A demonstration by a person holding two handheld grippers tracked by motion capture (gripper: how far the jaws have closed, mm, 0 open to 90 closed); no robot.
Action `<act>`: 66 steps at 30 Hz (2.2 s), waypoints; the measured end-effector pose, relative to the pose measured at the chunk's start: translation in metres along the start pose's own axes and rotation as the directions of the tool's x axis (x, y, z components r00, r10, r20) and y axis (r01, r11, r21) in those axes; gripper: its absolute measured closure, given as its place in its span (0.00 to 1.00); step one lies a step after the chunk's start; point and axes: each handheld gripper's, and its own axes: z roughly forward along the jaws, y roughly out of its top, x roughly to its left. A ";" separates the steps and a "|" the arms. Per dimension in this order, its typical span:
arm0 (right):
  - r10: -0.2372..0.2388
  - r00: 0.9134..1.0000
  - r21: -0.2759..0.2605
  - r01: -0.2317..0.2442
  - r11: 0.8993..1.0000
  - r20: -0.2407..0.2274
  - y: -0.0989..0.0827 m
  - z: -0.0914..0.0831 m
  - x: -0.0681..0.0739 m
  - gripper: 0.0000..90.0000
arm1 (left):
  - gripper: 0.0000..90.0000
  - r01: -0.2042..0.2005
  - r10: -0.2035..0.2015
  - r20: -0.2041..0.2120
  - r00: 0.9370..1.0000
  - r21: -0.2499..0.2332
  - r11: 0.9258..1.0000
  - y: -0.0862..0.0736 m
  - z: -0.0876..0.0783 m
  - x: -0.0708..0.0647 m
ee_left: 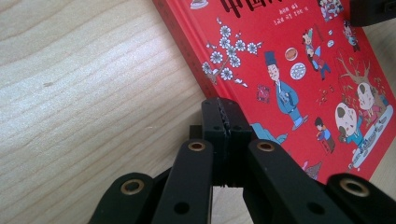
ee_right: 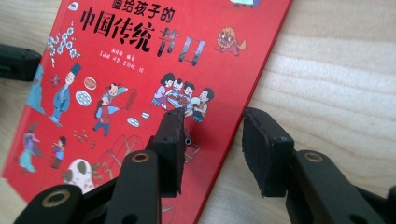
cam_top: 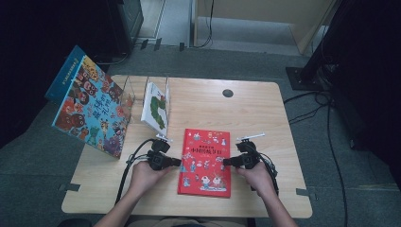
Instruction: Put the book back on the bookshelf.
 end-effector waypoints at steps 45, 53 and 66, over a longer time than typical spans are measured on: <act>0.002 0.991 -0.048 -0.008 0.999 -0.130 0.033 -0.046 0.036 0.78 | 1.00 0.008 -0.008 0.019 1.000 0.001 1.000 -0.001 0.003 -0.004; -0.005 0.985 -0.009 0.003 1.000 -0.171 0.052 -0.042 0.051 0.82 | 0.99 0.020 -0.020 0.024 1.000 -0.012 1.000 -0.001 0.002 -0.002; -0.130 0.982 0.100 0.144 0.985 -0.135 0.088 -0.047 0.086 0.90 | 0.94 0.036 -0.035 0.040 0.999 -0.009 0.999 -0.001 0.000 0.002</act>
